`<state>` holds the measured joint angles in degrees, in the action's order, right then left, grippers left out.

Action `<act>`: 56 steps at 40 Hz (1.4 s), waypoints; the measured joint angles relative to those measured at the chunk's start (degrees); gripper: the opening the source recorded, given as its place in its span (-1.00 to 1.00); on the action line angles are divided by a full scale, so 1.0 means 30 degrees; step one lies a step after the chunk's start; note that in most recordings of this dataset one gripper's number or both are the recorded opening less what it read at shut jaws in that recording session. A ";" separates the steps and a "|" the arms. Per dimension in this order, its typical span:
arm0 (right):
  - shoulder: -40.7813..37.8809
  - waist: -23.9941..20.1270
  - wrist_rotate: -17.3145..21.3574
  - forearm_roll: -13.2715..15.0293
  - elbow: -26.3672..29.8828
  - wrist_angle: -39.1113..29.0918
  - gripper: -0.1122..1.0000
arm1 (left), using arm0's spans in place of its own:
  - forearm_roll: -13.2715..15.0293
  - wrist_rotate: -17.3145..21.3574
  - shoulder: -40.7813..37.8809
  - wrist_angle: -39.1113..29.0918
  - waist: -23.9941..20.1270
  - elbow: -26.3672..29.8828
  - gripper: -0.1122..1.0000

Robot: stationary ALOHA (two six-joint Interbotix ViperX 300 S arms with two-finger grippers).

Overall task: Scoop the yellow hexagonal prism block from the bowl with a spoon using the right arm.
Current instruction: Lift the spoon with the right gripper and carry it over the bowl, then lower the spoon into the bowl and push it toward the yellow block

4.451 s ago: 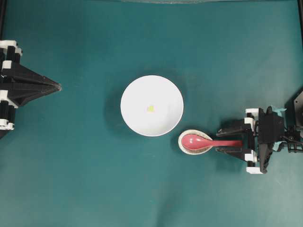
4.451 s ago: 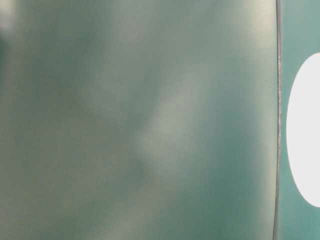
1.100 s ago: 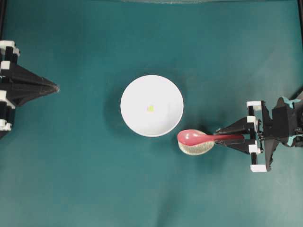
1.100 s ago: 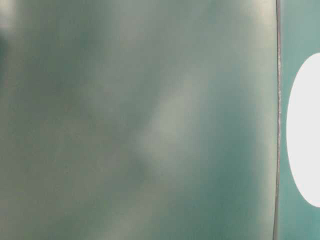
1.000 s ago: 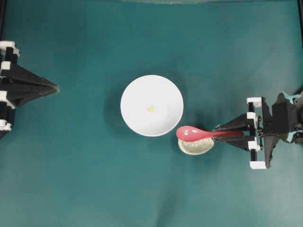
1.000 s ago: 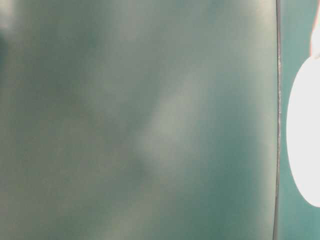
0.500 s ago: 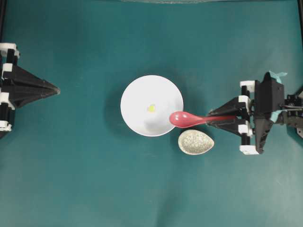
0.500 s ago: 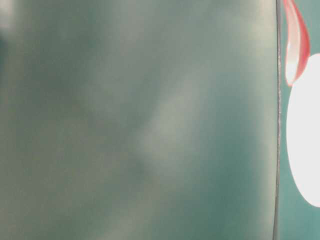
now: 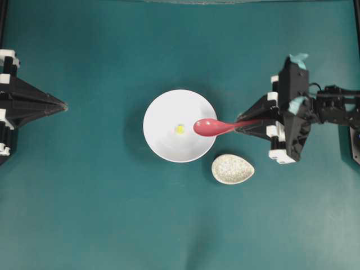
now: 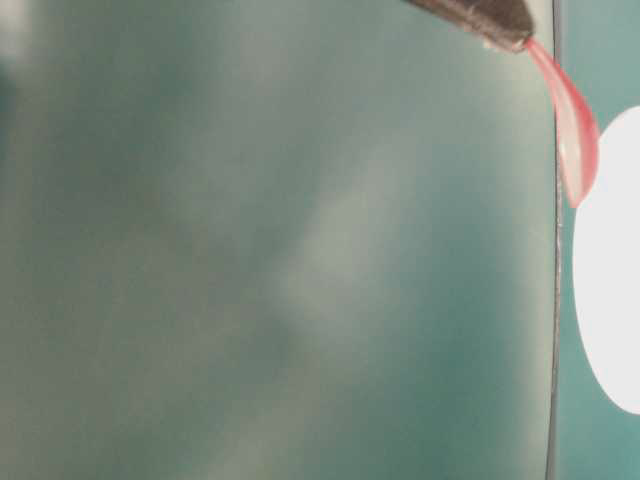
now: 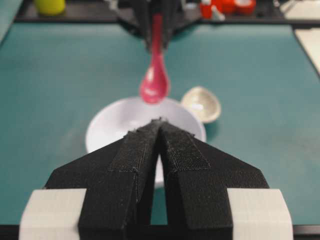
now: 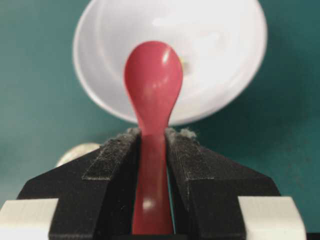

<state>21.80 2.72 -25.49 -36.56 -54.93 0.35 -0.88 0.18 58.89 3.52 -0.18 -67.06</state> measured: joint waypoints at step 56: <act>-0.4805 0.2314 0.4570 0.2197 0.7148 -0.9258 -0.38 | -0.0059 0.0439 -0.0732 0.0000 0.0000 0.0000 -0.75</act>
<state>7.38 9.67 -11.78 -29.97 -33.49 -27.42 -1.05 1.49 56.69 3.52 -0.18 -67.06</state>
